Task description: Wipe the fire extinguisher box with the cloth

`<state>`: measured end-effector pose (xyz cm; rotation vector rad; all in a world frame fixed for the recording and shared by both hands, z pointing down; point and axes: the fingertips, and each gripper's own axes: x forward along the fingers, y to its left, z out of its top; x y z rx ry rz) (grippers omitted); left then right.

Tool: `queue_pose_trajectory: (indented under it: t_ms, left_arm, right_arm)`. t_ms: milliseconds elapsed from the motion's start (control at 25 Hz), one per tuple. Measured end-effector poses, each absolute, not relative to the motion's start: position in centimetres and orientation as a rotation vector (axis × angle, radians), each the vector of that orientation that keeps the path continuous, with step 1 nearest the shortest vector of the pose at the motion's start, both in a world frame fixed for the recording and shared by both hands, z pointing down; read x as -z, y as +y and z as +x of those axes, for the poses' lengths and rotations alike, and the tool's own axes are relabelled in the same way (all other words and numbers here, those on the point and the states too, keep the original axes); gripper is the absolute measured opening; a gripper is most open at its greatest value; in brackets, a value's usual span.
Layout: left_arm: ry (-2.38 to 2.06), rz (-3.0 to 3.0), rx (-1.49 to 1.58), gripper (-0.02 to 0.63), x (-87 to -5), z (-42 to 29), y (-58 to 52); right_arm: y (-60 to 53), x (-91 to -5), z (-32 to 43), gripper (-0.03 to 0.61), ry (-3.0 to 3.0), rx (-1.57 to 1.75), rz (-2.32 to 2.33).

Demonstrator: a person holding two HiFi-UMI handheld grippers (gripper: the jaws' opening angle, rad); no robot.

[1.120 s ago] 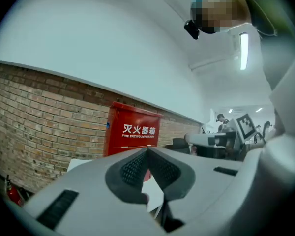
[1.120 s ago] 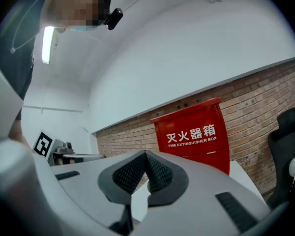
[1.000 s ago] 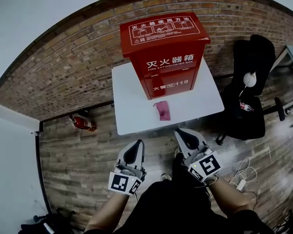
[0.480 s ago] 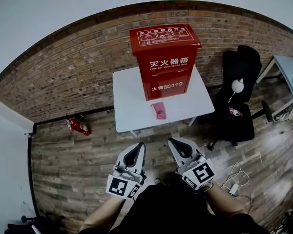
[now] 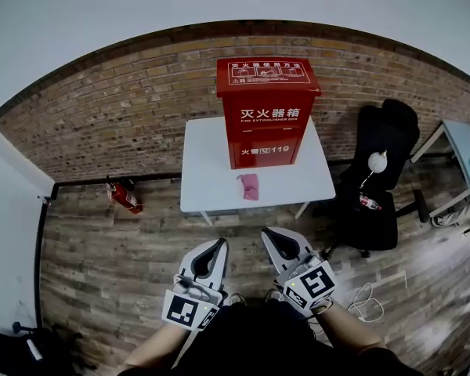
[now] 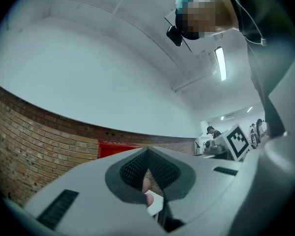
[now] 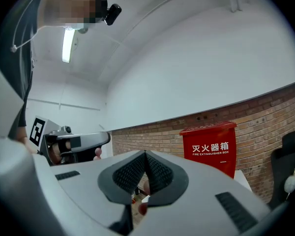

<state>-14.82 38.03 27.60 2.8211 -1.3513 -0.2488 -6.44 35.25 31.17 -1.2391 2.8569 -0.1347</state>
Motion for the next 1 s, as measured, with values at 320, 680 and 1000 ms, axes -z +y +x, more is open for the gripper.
queue_pose_trajectory:
  t_ms: [320,680,1000]
  left_arm:
    - [-1.389,2.803,0.231,0.021,-27.5,-12.7,40.3]
    - [-1.437,2.787,0.159,0.021,-27.8,-11.3,40.1]
    - [-1.459,2.762,0.126,0.021,-28.8,-11.8,40.1]
  right_arm:
    - [36.8,-29.9,-4.1,0.018,2.896,0.118,-1.263]
    - [36.5,-30.4,-1.2,0.018,2.82,0.237,-1.357]
    - [37.4,-31.7,-1.7,0.017,2.86,0.195,-1.361]
